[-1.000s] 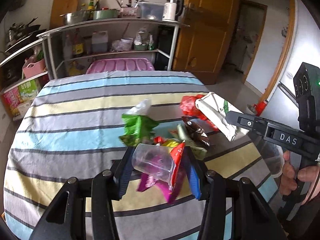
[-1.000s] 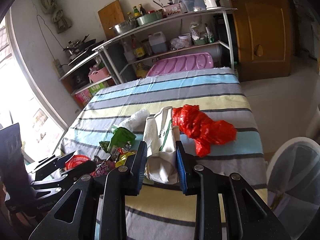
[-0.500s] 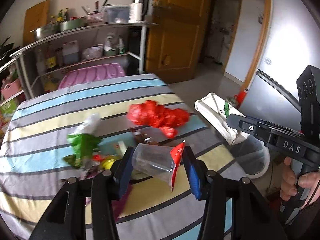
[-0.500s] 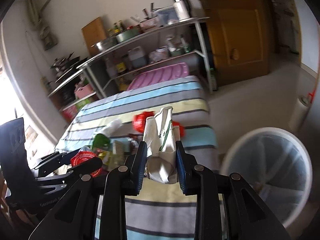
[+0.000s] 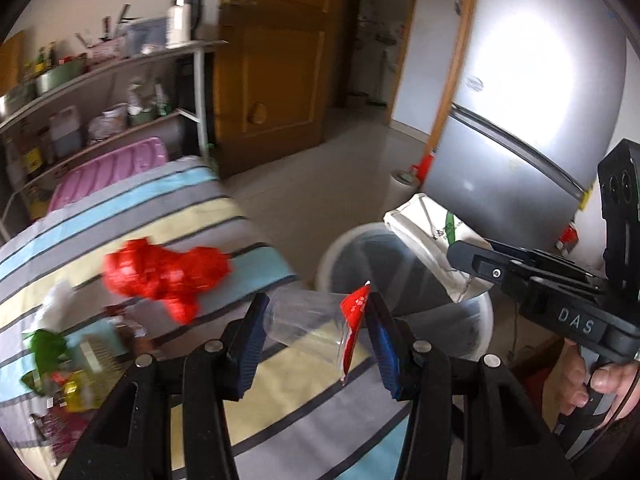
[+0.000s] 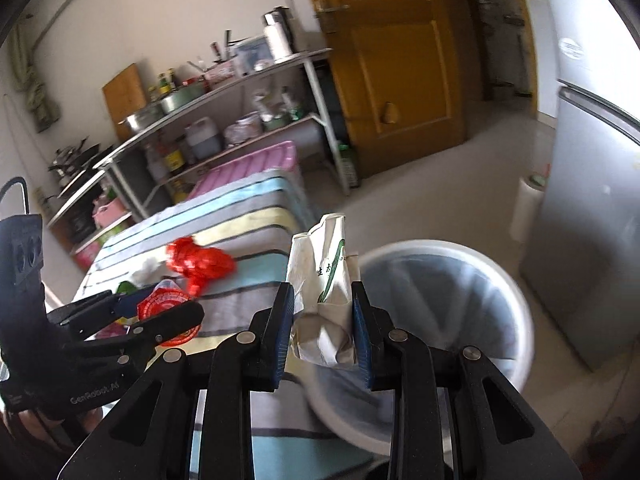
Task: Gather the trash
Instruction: 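Carry the cup and paper bag over the bin and release both, then move both grippers back over the trash pile on the table, then grasp the pink snack wrapper with the left gripper while the right grasps the red plastic bag, then lift the pink wrapper and red bag off the table with both grippers, then carry the pink wrapper and red bag over the bin and open both grippers, then move both grippers back over the remaining trash on the table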
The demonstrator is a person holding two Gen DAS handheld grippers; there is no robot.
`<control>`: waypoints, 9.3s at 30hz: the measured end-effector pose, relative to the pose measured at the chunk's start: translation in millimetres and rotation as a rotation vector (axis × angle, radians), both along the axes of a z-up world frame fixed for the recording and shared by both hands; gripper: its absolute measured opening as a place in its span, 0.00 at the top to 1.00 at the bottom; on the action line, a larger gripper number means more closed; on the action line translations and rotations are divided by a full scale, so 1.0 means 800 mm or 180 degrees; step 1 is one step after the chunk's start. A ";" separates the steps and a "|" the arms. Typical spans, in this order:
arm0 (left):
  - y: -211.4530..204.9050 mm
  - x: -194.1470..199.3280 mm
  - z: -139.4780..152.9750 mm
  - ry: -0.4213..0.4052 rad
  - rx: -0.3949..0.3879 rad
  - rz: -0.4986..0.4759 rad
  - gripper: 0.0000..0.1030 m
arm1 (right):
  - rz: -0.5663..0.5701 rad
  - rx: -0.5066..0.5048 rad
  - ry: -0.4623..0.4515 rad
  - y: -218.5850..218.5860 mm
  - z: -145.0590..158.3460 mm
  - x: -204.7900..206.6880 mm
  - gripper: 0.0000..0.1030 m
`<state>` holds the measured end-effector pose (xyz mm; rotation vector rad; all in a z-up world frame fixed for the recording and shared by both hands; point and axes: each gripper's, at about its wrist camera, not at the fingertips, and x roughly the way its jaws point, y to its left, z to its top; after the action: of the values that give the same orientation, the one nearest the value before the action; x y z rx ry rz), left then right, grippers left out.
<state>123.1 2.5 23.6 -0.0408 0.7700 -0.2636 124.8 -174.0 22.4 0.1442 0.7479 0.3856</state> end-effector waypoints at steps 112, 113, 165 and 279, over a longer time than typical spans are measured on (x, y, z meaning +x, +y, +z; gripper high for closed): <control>0.243 -0.089 -0.068 0.0403 0.0007 0.1094 0.18 | 0.1680 -0.0328 0.0107 0.286 -0.054 0.108 0.41; 0.242 -0.089 -0.068 0.0395 0.0003 0.1081 0.18 | 0.1666 -0.0359 0.0087 0.287 -0.054 0.107 0.41; 0.212 -0.136 -0.023 0.0030 -0.0077 0.1003 0.61 | 0.1176 -0.0241 -0.0244 0.212 -0.012 0.050 0.56; 0.187 -0.091 0.003 -0.0247 0.0107 0.1125 0.30 | 0.0685 -0.0507 -0.0231 0.155 -0.021 0.003 0.44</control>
<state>50.6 152.2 26.0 -0.1327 0.6764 0.0832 127.0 -49.6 5.6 -0.1007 0.7213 0.5309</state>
